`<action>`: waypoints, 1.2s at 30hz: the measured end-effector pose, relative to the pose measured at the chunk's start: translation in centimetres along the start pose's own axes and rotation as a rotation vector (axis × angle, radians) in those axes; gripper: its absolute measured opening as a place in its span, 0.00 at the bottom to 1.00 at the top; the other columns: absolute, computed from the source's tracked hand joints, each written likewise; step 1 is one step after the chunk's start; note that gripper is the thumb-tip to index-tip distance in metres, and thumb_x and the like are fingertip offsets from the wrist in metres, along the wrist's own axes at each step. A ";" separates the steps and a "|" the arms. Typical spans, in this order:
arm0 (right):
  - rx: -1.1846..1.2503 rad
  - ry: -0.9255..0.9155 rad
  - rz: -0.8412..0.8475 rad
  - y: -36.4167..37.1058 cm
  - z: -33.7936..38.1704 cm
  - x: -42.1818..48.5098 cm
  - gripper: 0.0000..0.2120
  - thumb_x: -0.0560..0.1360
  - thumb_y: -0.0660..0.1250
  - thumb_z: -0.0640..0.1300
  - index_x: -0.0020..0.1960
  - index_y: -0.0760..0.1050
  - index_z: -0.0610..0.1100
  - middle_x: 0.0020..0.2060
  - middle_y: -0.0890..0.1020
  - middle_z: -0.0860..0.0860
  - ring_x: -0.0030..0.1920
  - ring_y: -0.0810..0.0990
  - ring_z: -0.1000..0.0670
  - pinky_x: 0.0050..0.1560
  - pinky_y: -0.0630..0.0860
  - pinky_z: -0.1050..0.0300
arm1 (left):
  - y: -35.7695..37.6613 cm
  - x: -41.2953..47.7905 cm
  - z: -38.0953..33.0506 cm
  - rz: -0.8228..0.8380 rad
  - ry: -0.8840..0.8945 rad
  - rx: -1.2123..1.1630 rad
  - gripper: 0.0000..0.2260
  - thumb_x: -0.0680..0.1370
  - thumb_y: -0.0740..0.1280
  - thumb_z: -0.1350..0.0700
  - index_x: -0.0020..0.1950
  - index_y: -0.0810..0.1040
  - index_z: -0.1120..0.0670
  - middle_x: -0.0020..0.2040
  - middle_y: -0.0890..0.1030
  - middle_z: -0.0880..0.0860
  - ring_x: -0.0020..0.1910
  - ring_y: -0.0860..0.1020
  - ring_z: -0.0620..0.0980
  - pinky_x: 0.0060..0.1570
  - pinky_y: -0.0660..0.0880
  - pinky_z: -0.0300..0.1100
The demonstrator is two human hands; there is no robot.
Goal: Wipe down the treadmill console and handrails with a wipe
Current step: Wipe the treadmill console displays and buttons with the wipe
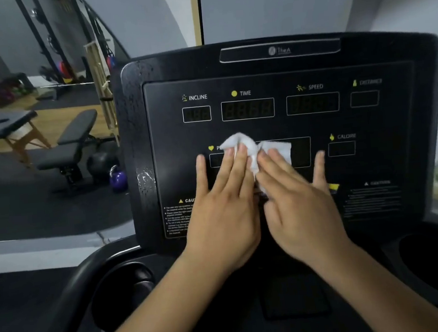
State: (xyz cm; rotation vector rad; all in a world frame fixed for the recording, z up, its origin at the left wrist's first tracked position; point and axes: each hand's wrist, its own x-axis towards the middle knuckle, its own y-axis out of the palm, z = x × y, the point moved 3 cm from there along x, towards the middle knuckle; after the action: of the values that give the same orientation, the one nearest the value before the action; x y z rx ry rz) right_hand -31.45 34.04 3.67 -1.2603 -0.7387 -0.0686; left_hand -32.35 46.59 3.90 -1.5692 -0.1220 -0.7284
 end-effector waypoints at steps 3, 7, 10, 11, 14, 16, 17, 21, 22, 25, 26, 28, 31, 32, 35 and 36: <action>-0.017 0.041 -0.001 -0.3 -0.7 -0.3 0.31 0.72 0.50 0.42 0.75 0.62 0.43 0.76 0.60 0.51 0.77 0.52 0.54 0.71 0.47 0.28 | -0.1 1.0 -1.0 -0.011 0.012 -0.019 0.27 0.80 0.47 0.50 0.78 0.57 0.60 0.79 0.54 0.60 0.78 0.50 0.57 0.75 0.42 0.62; -0.028 0.043 0.027 0.7 -1.7 -4.0 0.31 0.71 0.56 0.38 0.74 0.63 0.44 0.76 0.60 0.51 0.77 0.53 0.53 0.70 0.49 0.26 | 1.5 -1.4 -2.6 0.057 0.057 -0.031 0.28 0.80 0.46 0.50 0.78 0.58 0.60 0.79 0.54 0.58 0.79 0.49 0.55 0.75 0.43 0.63; -0.061 0.055 0.002 -0.7 -3.2 -2.1 0.28 0.73 0.52 0.41 0.73 0.65 0.44 0.75 0.63 0.51 0.76 0.55 0.53 0.70 0.48 0.25 | 1.0 0.8 -2.9 0.042 0.068 -0.019 0.28 0.80 0.46 0.50 0.78 0.57 0.60 0.79 0.53 0.58 0.79 0.49 0.55 0.74 0.41 0.64; -0.071 0.078 -0.016 -1.2 -3.7 -1.3 0.29 0.73 0.51 0.42 0.74 0.64 0.44 0.76 0.62 0.51 0.77 0.54 0.53 0.70 0.46 0.26 | 0.8 1.9 -2.9 0.018 0.066 -0.011 0.28 0.80 0.47 0.50 0.78 0.56 0.60 0.79 0.52 0.58 0.79 0.48 0.54 0.74 0.41 0.64; -0.082 0.154 -0.032 -0.9 -4.4 -2.2 0.32 0.73 0.57 0.38 0.76 0.58 0.45 0.78 0.55 0.50 0.78 0.48 0.52 0.71 0.46 0.27 | 1.0 2.7 -4.2 -0.015 0.103 -0.038 0.27 0.81 0.51 0.49 0.78 0.57 0.60 0.79 0.54 0.59 0.79 0.50 0.55 0.74 0.41 0.64; -0.094 0.177 -0.013 0.1 -4.5 -4.6 0.34 0.72 0.61 0.37 0.76 0.57 0.44 0.78 0.54 0.50 0.78 0.48 0.51 0.70 0.49 0.26 | 1.8 1.1 -5.5 0.012 0.134 -0.036 0.27 0.81 0.52 0.49 0.77 0.59 0.60 0.78 0.56 0.59 0.78 0.52 0.56 0.74 0.44 0.64; -0.095 0.176 -0.002 0.3 -4.6 -5.5 0.34 0.71 0.62 0.37 0.76 0.57 0.44 0.78 0.55 0.49 0.78 0.49 0.50 0.69 0.50 0.25 | 2.2 0.4 -6.0 0.027 0.144 -0.015 0.27 0.81 0.52 0.50 0.77 0.59 0.60 0.78 0.57 0.59 0.78 0.52 0.56 0.74 0.45 0.64; -0.113 0.165 -0.019 -1.0 -6.1 -4.2 0.30 0.72 0.58 0.38 0.75 0.61 0.43 0.76 0.59 0.50 0.77 0.53 0.51 0.69 0.48 0.24 | 2.2 2.3 -6.7 0.001 0.153 0.043 0.27 0.82 0.52 0.49 0.78 0.56 0.61 0.79 0.54 0.61 0.78 0.51 0.57 0.74 0.42 0.64; -0.113 0.180 -0.029 -1.5 -6.5 -3.6 0.30 0.72 0.56 0.39 0.75 0.61 0.43 0.77 0.59 0.50 0.77 0.52 0.51 0.69 0.47 0.24 | 2.0 3.2 -6.7 -0.016 0.148 0.041 0.27 0.82 0.51 0.48 0.78 0.54 0.60 0.79 0.53 0.61 0.78 0.50 0.57 0.74 0.40 0.64; -0.097 0.235 -0.021 -1.5 -6.3 -4.0 0.30 0.73 0.55 0.40 0.75 0.60 0.43 0.77 0.56 0.50 0.77 0.50 0.52 0.70 0.47 0.26 | 2.1 3.4 -7.4 -0.019 0.158 0.027 0.27 0.82 0.47 0.48 0.78 0.53 0.61 0.79 0.52 0.61 0.78 0.49 0.58 0.74 0.41 0.64; -0.096 0.247 -0.010 -1.1 -6.1 -4.7 0.30 0.73 0.56 0.39 0.75 0.60 0.43 0.77 0.56 0.50 0.77 0.49 0.51 0.70 0.48 0.26 | 2.4 2.6 -7.6 -0.001 0.162 0.024 0.27 0.82 0.47 0.47 0.78 0.53 0.61 0.79 0.52 0.61 0.78 0.49 0.59 0.74 0.42 0.64; -0.096 0.259 0.018 -0.8 -6.0 -5.6 0.30 0.74 0.57 0.39 0.75 0.60 0.44 0.77 0.56 0.50 0.77 0.49 0.51 0.70 0.49 0.26 | 2.9 1.5 -7.9 0.025 0.165 0.053 0.27 0.82 0.48 0.48 0.78 0.54 0.61 0.78 0.52 0.62 0.78 0.50 0.59 0.74 0.43 0.64; -0.116 0.250 0.012 -1.9 -7.0 -4.1 0.29 0.73 0.54 0.40 0.75 0.61 0.44 0.77 0.58 0.50 0.77 0.51 0.52 0.70 0.46 0.26 | 2.6 3.3 -8.2 -0.007 0.166 0.093 0.28 0.82 0.47 0.48 0.79 0.51 0.61 0.79 0.48 0.61 0.78 0.46 0.58 0.73 0.38 0.64; -0.122 0.257 -0.007 -2.5 -7.5 -3.3 0.30 0.73 0.53 0.41 0.75 0.60 0.45 0.77 0.58 0.50 0.77 0.51 0.53 0.71 0.44 0.26 | 2.2 4.4 -8.3 -0.018 0.160 0.094 0.28 0.82 0.46 0.47 0.79 0.50 0.60 0.79 0.47 0.61 0.78 0.45 0.58 0.73 0.36 0.64; -0.092 0.307 -0.040 -3.0 -7.9 -3.1 0.29 0.74 0.53 0.41 0.76 0.59 0.45 0.77 0.57 0.50 0.77 0.50 0.52 0.71 0.45 0.27 | 2.3 5.1 -8.9 -0.033 0.168 0.081 0.28 0.83 0.46 0.46 0.78 0.46 0.60 0.79 0.46 0.62 0.78 0.44 0.59 0.72 0.34 0.64; -0.083 0.320 -0.040 -2.6 -7.7 -4.0 0.30 0.74 0.54 0.41 0.76 0.59 0.45 0.77 0.57 0.50 0.77 0.50 0.52 0.71 0.46 0.27 | 2.5 4.4 -9.3 -0.014 0.180 0.069 0.28 0.83 0.47 0.46 0.78 0.47 0.60 0.79 0.47 0.62 0.78 0.44 0.59 0.72 0.34 0.64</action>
State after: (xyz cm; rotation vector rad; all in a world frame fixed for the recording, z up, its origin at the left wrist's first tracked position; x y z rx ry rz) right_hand -32.08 25.02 2.79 -1.2753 -0.4872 -0.3286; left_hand -31.16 36.12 3.62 -1.4319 -0.0248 -0.8640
